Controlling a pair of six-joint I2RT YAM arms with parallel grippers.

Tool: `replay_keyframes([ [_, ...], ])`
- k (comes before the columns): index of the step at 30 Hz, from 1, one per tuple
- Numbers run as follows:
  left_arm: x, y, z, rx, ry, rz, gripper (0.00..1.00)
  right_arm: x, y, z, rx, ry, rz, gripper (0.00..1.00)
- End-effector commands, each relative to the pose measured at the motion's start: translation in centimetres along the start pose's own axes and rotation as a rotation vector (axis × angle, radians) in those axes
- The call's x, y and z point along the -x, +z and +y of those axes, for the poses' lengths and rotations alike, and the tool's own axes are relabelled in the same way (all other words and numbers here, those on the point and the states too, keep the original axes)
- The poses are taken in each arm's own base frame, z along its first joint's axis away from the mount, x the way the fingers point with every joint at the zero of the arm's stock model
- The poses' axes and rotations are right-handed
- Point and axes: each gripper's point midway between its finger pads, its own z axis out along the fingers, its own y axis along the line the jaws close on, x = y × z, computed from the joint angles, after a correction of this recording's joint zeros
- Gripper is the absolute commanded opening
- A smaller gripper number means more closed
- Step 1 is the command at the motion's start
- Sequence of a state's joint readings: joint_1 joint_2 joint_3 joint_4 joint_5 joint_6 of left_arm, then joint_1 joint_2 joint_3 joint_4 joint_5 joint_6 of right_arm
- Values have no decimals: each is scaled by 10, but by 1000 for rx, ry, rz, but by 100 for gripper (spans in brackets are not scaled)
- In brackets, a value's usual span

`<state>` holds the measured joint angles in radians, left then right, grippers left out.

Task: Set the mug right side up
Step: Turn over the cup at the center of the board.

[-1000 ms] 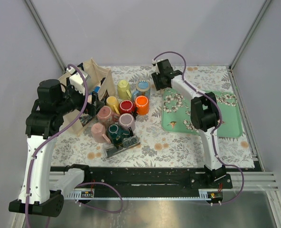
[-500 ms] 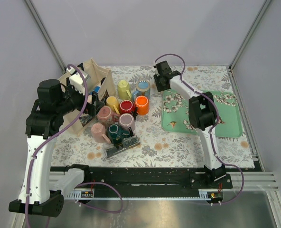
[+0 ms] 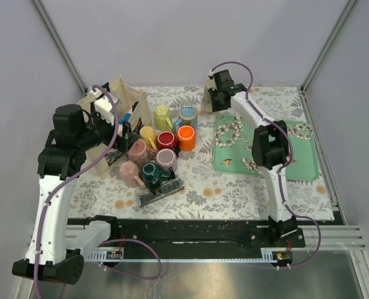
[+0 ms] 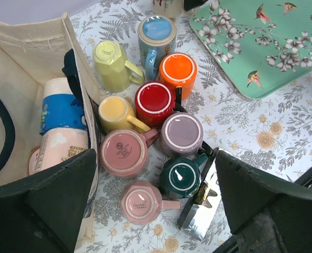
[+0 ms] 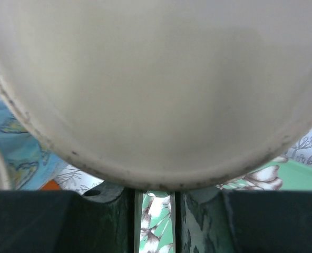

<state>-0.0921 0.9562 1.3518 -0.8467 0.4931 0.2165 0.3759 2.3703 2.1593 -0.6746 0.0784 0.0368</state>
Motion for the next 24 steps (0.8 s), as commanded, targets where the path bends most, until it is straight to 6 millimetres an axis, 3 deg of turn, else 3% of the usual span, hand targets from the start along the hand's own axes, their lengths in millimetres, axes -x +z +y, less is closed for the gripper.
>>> replay_keyframes([
  [1,21,13,-2,-50,86,-99,97,132,-126,-1,156,89,-395,0],
  [7,46,36,-1,-49,286,-205,97,119,-185,8,413,214,-358,0],
  [12,73,56,-25,-74,630,-374,97,98,-243,30,687,277,-312,0],
  [16,88,71,-44,-80,851,-485,99,77,-294,62,980,264,-235,0],
  [20,91,84,-58,-121,923,-538,99,59,-341,82,1216,224,-208,0],
  [24,94,98,-66,-80,1024,-631,99,46,-372,90,1352,254,-164,0],
])
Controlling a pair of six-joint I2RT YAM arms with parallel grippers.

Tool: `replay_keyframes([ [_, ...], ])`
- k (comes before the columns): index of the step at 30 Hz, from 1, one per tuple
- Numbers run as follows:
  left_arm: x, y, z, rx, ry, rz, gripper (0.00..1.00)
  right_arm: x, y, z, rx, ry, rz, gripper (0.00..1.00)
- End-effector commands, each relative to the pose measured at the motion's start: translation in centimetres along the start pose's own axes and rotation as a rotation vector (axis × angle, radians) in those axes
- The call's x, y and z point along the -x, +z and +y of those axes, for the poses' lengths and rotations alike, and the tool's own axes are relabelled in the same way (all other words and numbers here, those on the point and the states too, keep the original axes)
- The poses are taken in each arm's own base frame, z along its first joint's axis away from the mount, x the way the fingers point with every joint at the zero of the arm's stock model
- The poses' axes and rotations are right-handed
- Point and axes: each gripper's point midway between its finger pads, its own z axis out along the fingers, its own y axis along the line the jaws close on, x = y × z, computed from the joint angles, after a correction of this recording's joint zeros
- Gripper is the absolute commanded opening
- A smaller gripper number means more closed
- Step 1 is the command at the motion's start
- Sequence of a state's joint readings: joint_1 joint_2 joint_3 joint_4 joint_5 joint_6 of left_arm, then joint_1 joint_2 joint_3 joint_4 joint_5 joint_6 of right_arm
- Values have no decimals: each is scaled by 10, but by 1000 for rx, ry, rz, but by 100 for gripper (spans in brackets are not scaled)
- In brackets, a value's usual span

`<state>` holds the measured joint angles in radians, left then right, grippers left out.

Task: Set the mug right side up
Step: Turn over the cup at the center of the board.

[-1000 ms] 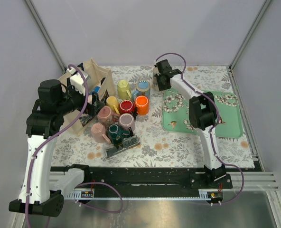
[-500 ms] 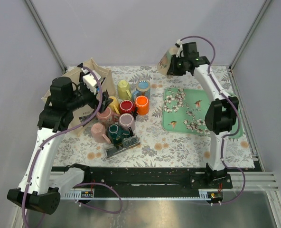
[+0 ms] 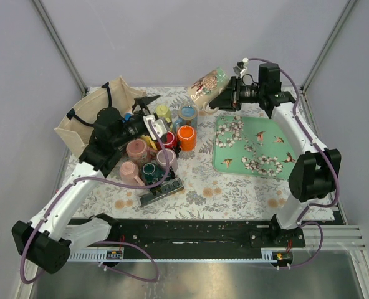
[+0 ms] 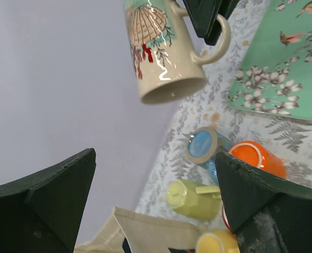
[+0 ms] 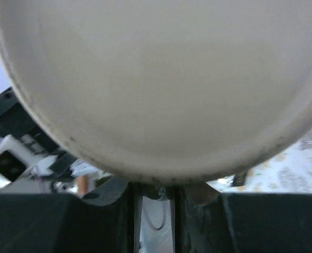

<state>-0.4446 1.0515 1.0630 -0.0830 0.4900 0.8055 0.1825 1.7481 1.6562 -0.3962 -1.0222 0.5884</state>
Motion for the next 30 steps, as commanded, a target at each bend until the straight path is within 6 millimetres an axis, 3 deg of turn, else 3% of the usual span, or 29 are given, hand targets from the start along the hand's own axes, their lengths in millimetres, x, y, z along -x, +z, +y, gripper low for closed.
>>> replay_keyframes([
  [1,27,17,20,125,260,-170,99,-14,-35,100,338,-146,65,0],
  [7,30,45,17,170,462,-249,97,-41,-42,110,388,-116,150,0],
  [12,29,61,31,234,435,-254,89,-55,-45,120,413,-114,190,0],
  [17,24,69,13,198,394,-255,88,-57,-43,116,395,-89,170,0],
  [21,25,61,-14,157,316,-247,89,-44,-37,114,342,-89,103,0],
  [26,24,49,-51,132,243,-233,94,-8,-27,122,291,-128,5,0],
  [28,30,53,-49,199,258,-230,95,1,-23,130,298,-147,-6,0],
  [30,43,58,-35,285,287,-245,95,3,-21,141,319,-168,4,0],
])
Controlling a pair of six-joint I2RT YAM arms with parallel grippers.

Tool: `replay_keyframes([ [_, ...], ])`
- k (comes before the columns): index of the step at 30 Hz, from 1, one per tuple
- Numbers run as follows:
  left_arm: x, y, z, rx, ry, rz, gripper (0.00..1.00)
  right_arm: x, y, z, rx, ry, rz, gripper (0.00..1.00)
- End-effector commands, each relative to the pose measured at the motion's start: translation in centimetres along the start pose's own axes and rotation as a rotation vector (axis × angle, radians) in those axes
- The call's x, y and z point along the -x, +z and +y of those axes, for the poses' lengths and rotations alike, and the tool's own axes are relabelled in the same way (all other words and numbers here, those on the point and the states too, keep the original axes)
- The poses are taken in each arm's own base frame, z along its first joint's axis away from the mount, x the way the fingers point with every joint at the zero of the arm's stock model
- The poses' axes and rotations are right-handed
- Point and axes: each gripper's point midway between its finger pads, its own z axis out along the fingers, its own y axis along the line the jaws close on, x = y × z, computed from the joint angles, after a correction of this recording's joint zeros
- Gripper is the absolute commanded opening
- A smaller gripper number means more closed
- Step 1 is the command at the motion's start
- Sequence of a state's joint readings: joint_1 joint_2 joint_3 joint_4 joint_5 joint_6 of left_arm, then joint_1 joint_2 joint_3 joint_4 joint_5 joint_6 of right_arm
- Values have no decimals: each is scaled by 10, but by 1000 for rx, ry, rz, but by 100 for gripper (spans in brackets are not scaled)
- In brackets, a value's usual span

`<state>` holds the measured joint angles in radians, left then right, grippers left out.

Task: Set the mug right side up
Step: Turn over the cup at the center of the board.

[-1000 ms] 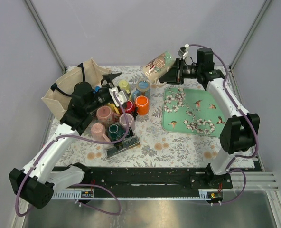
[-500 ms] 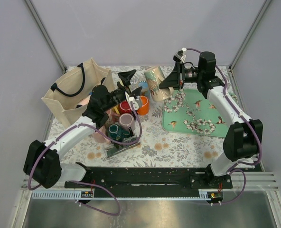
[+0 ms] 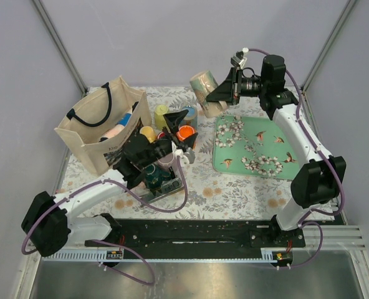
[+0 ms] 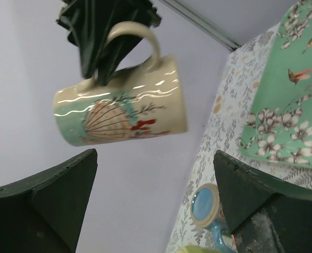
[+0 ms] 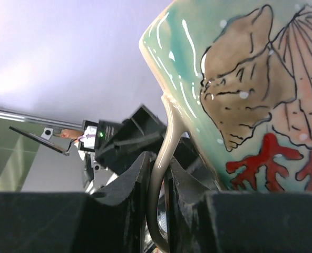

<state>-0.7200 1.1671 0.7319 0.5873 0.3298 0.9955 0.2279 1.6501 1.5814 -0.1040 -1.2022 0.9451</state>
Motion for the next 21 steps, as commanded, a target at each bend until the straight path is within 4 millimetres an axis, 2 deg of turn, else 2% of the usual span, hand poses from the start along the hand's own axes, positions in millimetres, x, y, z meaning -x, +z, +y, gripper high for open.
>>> replay_keyframes([
  [1,15,14,43,214,64,-5,95,18,4,65,78,-256,-37,0],
  [3,23,24,62,287,115,-36,96,19,5,72,83,-259,-31,0],
  [6,28,39,76,338,187,-54,96,19,5,81,89,-269,-32,0],
  [11,28,55,80,356,270,-60,96,12,1,97,118,-264,-11,0],
  [12,27,58,82,364,302,-51,99,10,0,100,124,-260,0,0],
  [14,29,58,95,421,366,-36,99,4,-2,104,133,-257,17,0],
  [18,42,47,136,586,470,-22,98,-3,-6,104,130,-261,16,0],
  [21,40,37,159,666,520,15,89,1,-9,98,116,-262,2,0],
])
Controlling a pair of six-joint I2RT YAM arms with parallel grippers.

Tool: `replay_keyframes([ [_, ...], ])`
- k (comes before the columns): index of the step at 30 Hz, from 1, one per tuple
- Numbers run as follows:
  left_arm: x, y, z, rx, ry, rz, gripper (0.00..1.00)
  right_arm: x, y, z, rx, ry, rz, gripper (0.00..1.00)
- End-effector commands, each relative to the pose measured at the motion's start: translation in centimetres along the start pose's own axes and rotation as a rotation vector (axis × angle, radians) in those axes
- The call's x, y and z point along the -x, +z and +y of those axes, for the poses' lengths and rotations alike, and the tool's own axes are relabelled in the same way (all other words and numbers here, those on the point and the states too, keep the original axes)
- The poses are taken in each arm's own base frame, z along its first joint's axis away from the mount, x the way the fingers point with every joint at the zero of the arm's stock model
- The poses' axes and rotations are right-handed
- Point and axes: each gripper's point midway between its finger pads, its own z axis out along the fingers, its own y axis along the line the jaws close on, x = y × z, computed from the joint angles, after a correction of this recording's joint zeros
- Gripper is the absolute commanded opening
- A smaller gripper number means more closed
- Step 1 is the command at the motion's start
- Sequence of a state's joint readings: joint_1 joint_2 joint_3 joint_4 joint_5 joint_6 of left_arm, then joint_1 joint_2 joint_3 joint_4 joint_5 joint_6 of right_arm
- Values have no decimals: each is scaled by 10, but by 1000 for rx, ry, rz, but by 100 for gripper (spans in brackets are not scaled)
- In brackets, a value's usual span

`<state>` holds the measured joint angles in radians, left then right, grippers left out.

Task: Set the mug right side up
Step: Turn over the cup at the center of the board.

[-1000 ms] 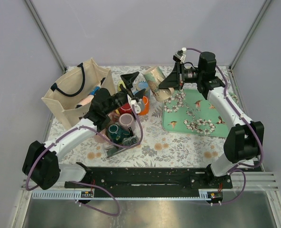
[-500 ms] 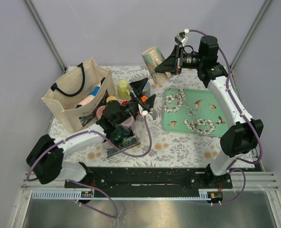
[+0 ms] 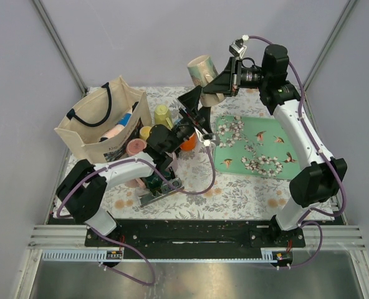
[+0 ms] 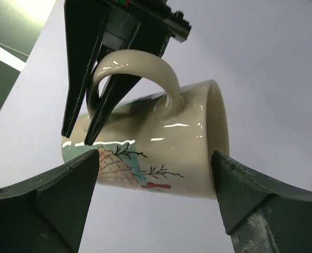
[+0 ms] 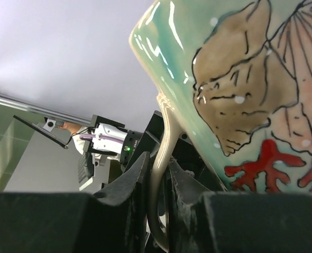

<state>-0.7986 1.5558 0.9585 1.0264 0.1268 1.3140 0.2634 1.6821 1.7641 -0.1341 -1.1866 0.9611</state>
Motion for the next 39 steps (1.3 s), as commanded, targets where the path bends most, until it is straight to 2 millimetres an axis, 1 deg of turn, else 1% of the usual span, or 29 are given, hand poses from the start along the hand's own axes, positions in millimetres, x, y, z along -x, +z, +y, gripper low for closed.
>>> replay_keyframes([
  [1,-5,-6,121,381,185,64,86,-6,-17,49,63,-161,0,0],
  [2,-6,-8,129,408,196,80,83,-3,-18,43,49,-149,-8,0],
  [3,-7,-9,133,420,209,83,81,1,-20,38,37,-140,-19,0],
  [4,-7,-12,141,440,219,85,79,4,-22,36,29,-144,-28,0],
  [5,-12,-14,147,459,219,118,79,9,-24,33,20,-144,-40,0],
  [7,-12,-18,160,485,217,130,77,15,-27,32,11,-152,-51,0],
  [9,-12,-20,168,500,211,137,76,20,-30,29,-1,-157,-59,0],
  [10,-11,-21,169,499,209,137,74,21,-31,29,-5,-159,-60,0],
  [11,-10,-22,172,501,206,132,71,21,-31,26,-10,-152,-59,0],
  [12,-8,-22,173,503,200,121,65,22,-31,23,-14,-147,-59,0],
  [14,-4,-23,171,488,194,96,54,21,-30,14,-31,-124,-63,0],
  [16,-2,-25,167,474,167,81,45,21,-31,4,-54,-101,-75,0],
  [17,4,-24,166,460,160,46,43,21,-31,0,-59,-91,-75,0],
  [21,6,-24,164,418,92,30,30,20,-32,-12,-80,-47,-85,0],
  [23,8,-26,165,413,90,28,20,18,-32,-16,-84,-22,-82,2],
  [25,9,-27,165,415,99,26,8,16,-32,-21,-89,8,-82,6],
  [27,8,-30,165,415,98,32,0,13,-32,-25,-93,34,-81,9],
  [28,8,-31,161,405,88,34,0,12,-32,-28,-95,49,-78,12],
  [30,8,-33,156,384,75,36,0,9,-31,-33,-100,70,-76,14],
  [32,8,-35,150,365,56,37,0,7,-31,-36,-102,84,-72,20],
  [33,9,-35,146,353,46,36,0,6,-31,-39,-105,96,-70,24],
  [35,9,-35,136,311,16,33,0,3,-31,-43,-109,107,-68,37],
  [36,9,-35,132,286,-22,37,0,1,-32,-45,-112,116,-67,44],
  [39,2,-36,110,152,-178,87,0,-6,-34,-51,-115,132,-57,66],
])
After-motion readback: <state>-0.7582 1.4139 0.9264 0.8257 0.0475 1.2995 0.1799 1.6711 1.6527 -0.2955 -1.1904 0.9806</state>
